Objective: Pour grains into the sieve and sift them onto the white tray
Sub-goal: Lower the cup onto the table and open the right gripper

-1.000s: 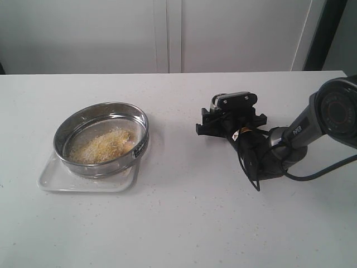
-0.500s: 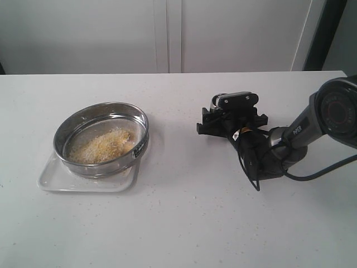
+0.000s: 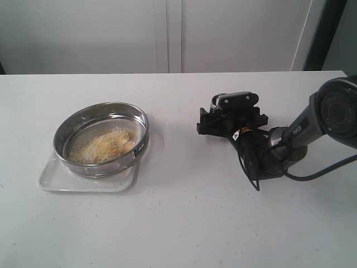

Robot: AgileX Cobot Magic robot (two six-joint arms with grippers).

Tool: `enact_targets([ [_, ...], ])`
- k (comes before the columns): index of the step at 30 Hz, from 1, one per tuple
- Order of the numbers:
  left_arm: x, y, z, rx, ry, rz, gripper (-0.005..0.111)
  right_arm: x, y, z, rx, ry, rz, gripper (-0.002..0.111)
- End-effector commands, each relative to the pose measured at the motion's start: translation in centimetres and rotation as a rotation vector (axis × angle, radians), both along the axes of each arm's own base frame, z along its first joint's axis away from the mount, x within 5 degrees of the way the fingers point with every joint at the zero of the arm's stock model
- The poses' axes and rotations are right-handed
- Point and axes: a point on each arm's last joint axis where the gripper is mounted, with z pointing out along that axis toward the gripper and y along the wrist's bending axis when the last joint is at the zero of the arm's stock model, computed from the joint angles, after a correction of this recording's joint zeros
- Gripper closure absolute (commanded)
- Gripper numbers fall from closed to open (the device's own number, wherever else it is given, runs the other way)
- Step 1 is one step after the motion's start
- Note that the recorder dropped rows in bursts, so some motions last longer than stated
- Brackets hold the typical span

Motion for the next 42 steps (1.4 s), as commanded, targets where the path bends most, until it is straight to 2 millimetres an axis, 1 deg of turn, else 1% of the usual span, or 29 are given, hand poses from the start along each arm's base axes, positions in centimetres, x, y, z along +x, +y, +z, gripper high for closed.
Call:
enact_targets([
  [1, -0.1, 0.0, -0.3, -0.006, 0.013, -0.006, 0.107, 0.2, -0.3, 0.8, -0.001, -0.028, -0.010, 0.014],
  [9, -0.1, 0.0, -0.3, -0.006, 0.013, -0.006, 0.107, -0.1, -0.4, 3.0, 0.009, -0.050, -0.007, 0.014],
  [13, -0.1, 0.0, -0.3, -0.006, 0.013, -0.006, 0.107, 0.0, -0.3, 4.2, 0.009, -0.031, -0.004, 0.014],
  [21, -0.1, 0.0, -0.3, -0.006, 0.013, -0.006, 0.107, 0.0, -0.2, 8.1, 0.029, -0.069, 0.003, 0.014],
  [29, -0.1, 0.0, -0.3, -0.006, 0.013, -0.006, 0.107, -0.8, -0.3, 11.9, 0.019, 0.030, 0.022, 0.014],
  [32, -0.1, 0.0, -0.3, -0.006, 0.013, -0.006, 0.107, -1.3, -0.4, 13.4, 0.014, 0.070, 0.030, 0.016],
  [35, -0.1, 0.0, -0.3, -0.006, 0.013, -0.006, 0.107, -1.8, -0.5, 14.8, 0.013, 0.091, 0.037, 0.022],
  [37, -0.1, 0.0, -0.3, -0.006, 0.013, -0.006, 0.107, -2.2, -0.6, 15.7, 0.009, 0.119, 0.043, 0.030],
  [39, -0.1, 0.0, -0.3, -0.006, 0.013, -0.006, 0.107, -2.6, -0.6, 16.4, 0.004, 0.146, 0.048, 0.043],
  [41, -0.1, 0.0, -0.3, -0.006, 0.013, -0.006, 0.107, -3.1, -0.7, 16.8, -0.005, 0.191, 0.055, 0.057],
  [42, -0.1, 0.0, -0.3, -0.006, 0.013, -0.006, 0.107, -3.4, -0.8, 17.1, -0.010, 0.215, 0.059, 0.067],
])
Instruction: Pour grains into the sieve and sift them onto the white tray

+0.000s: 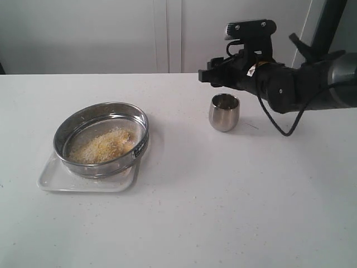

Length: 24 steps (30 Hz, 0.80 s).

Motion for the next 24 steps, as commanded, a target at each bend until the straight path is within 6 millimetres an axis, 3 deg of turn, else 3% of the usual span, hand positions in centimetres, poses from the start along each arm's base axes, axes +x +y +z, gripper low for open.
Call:
enact_targets([
  [1, -0.1, 0.0, -0.3, -0.006, 0.013, -0.006, 0.107, -1.2, -0.5, 1.2, -0.029, 0.103, 0.014, 0.076],
  [4, -0.1, 0.0, -0.3, -0.006, 0.013, -0.006, 0.107, -1.8, -0.7, 1.8, -0.040, 0.151, 0.023, 0.106],
  [5, -0.1, 0.0, -0.3, -0.006, 0.013, -0.006, 0.107, -2.0, -0.7, 1.9, -0.043, 0.161, 0.025, 0.108],
  [13, -0.1, 0.0, -0.3, -0.006, 0.013, -0.006, 0.107, -3.7, -1.5, 3.2, -0.075, 0.296, 0.038, 0.108],
  [18, -0.1, 0.0, -0.3, -0.006, 0.013, -0.006, 0.107, -5.2, -3.6, 4.1, -0.099, 0.446, 0.015, 0.108],
  [24, -0.1, 0.0, -0.3, -0.006, 0.013, -0.006, 0.107, -8.8, -6.4, 6.5, -0.135, 0.652, 0.000, 0.108],
])
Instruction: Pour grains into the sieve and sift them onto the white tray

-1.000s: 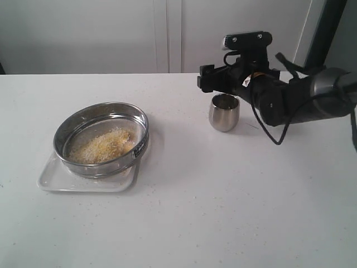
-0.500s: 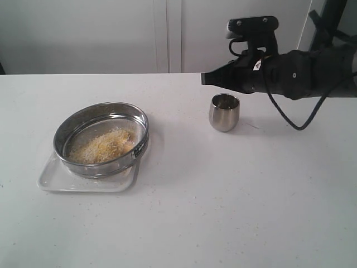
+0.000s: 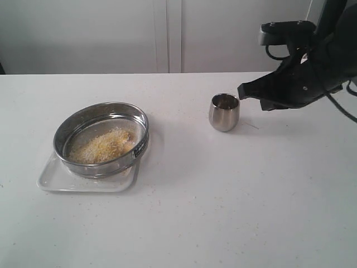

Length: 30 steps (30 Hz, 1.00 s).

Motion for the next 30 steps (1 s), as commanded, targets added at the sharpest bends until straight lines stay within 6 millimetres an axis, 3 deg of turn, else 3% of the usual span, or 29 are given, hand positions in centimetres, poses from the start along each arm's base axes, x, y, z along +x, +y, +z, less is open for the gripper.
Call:
enact_targets([
  [1, -0.1, 0.0, -0.3, -0.006, 0.013, -0.006, 0.107, -2.2, -1.9, 1.5, -0.022, 0.098, -0.018, 0.108],
  [12, -0.1, 0.0, -0.3, -0.006, 0.013, -0.006, 0.107, -7.6, -6.7, 5.5, -0.037, 0.233, -0.128, 0.108],
  [30, -0.1, 0.0, -0.3, -0.006, 0.013, -0.006, 0.107, -11.0, -9.2, 7.9, -0.107, 0.212, -0.253, 0.108],
])
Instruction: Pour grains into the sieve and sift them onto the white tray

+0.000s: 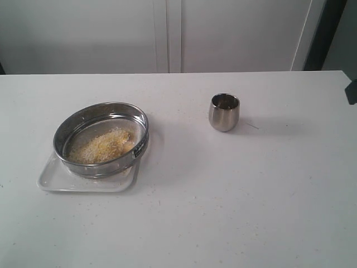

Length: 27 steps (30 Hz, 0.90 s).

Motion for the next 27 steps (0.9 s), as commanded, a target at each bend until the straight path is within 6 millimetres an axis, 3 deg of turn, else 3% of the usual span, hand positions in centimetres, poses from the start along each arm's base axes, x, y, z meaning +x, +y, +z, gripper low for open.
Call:
enact_targets([
  [1, -0.05, -0.05, -0.34, -0.006, 0.013, -0.006, 0.107, -0.58, -0.62, 0.52, -0.054, -0.032, -0.024, 0.108],
  [27, -0.05, -0.05, -0.34, -0.006, 0.013, -0.006, 0.107, -0.43, -0.71, 0.61, -0.057, -0.052, -0.044, 0.108],
])
